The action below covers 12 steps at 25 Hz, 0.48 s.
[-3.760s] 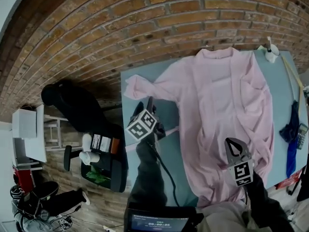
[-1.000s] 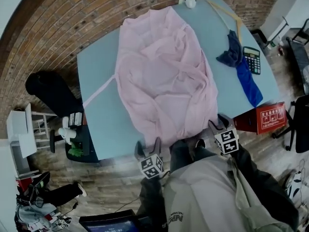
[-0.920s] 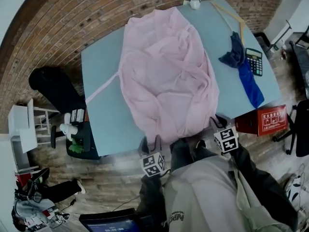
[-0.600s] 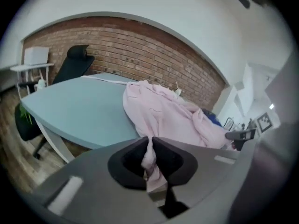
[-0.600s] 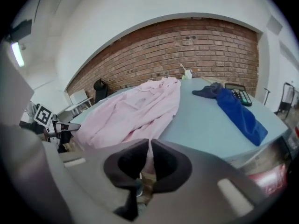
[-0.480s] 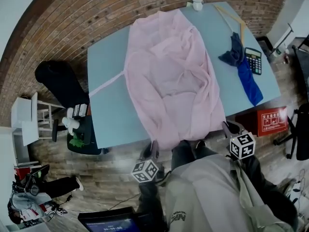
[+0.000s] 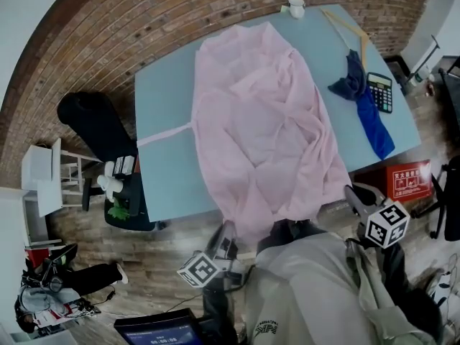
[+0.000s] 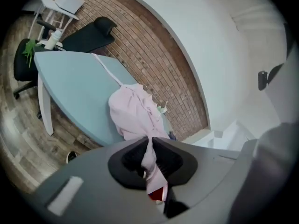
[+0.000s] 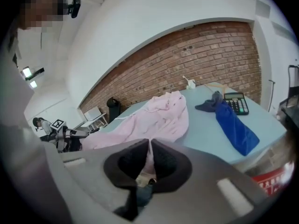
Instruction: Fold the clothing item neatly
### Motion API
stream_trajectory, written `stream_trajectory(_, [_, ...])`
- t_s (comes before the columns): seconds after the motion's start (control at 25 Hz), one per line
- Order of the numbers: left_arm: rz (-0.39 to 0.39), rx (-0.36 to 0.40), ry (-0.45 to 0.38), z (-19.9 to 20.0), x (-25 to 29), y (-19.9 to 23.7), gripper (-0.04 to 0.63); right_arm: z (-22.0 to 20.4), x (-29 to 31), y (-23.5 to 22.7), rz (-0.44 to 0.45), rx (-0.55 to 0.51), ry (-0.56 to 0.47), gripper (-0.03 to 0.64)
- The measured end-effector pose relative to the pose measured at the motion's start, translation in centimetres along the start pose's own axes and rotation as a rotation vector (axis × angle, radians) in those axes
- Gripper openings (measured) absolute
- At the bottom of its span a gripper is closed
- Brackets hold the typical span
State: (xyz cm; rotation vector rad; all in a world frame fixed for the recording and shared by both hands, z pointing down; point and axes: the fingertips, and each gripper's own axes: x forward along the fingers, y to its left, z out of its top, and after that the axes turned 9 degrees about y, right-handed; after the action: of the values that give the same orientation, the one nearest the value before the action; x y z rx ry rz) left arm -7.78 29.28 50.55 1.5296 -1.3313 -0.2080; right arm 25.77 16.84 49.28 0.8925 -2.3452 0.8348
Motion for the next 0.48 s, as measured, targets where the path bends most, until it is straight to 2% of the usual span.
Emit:
stream_trajectory(0.12, [-0.093,-0.02,-0.058,5.1,1.4,-3.1,0.035,4.9,0.9,0.1,0.016,-0.06,-0.034,0.018])
stream_trajectory(0.2, [-0.115,-0.004,-0.087,8.9,2.8,-4.1,0.035,8.9,1.9,-0.4,0.023,-0.075,-0.068,0.018])
stream_trajectory(0.32, [-0.099,0.052,-0.117,14.6,5.2,-4.8,0.035,14.9,4.5,-1.3,0.024,-0.086,-0.118,0.018])
stream_trajectory(0.48, [-0.056,0.136,-0.11,21.0,9.5,-4.9,0.035,20.5,9.6,-2.9,-0.037,-0.131,-0.125,0.018])
